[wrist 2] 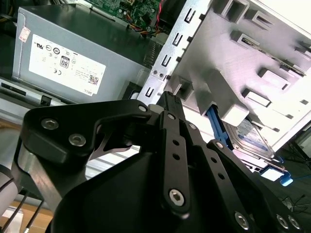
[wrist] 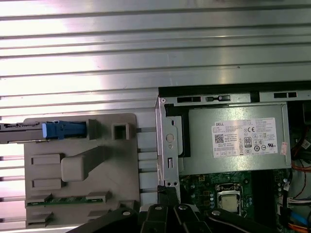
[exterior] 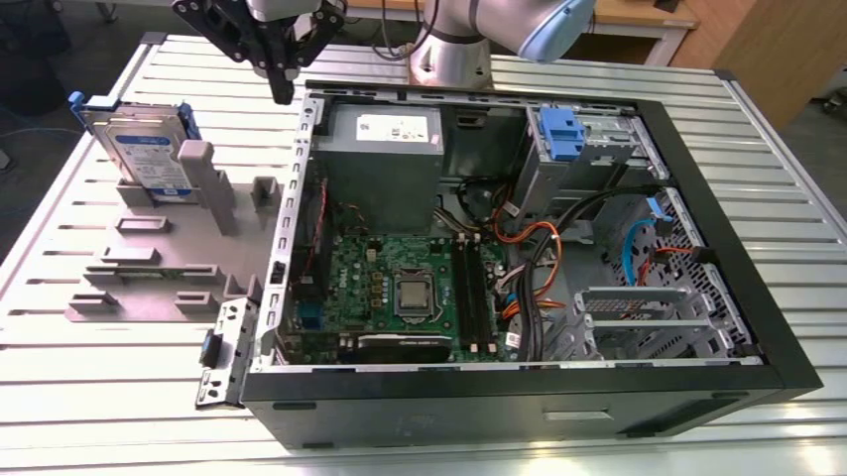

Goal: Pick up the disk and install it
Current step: 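Reach for the disk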

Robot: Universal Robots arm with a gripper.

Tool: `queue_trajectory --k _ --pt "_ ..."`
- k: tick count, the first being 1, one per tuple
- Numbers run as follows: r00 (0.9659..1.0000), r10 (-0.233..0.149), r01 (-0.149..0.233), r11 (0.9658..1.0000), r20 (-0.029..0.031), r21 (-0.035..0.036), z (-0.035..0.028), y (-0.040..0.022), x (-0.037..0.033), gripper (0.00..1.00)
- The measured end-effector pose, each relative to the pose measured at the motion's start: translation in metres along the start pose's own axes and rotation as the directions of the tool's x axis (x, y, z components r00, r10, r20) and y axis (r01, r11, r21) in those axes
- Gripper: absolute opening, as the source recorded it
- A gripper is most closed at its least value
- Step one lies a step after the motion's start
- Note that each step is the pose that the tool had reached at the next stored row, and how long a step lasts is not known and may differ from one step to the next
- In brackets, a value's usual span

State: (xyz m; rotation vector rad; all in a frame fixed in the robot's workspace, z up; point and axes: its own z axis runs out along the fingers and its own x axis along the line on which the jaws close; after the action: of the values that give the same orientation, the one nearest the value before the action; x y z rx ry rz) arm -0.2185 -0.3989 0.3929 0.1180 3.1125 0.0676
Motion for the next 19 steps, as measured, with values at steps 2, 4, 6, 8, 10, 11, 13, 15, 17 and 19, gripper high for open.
queue_trajectory --k 2,4,6,8,10,11,13,15,17,19 --pt "1.0000 0.000 0.000 1.0000 0.0000 -0.0001 0.0000 0.0000 0.0005 0.11" --pt "1.0000 0.000 0.000 1.0000 0.0000 -0.0001 0.0000 -0.0001 0.0010 0.11" --pt "1.0000 0.000 0.000 1.0000 0.0001 0.0000 0.0000 -0.0001 0.0015 0.11" --pt "1.0000 0.000 0.000 1.0000 0.0000 0.0000 0.0000 -0.0001 0.0019 0.11" --pt "1.0000 0.000 0.000 1.0000 0.0001 -0.0001 0.0000 -0.0002 0.0025 0.11" --pt "1.0000 0.000 0.000 1.0000 0.0001 0.0000 0.0000 -0.0002 0.0027 0.11" --pt "1.0000 0.000 0.000 1.0000 0.0000 0.0000 -0.0001 -0.0002 0.0032 0.11" --pt "1.0000 0.000 0.000 1.0000 0.0000 0.0000 -0.0001 -0.0003 0.0035 0.11" --pt "1.0000 0.000 0.000 1.0000 0.0000 0.0000 -0.0001 -0.0003 0.0040 0.11" --pt "1.0000 0.000 0.000 1.0000 0.0000 -0.0001 -0.0001 -0.0003 0.0044 0.11"
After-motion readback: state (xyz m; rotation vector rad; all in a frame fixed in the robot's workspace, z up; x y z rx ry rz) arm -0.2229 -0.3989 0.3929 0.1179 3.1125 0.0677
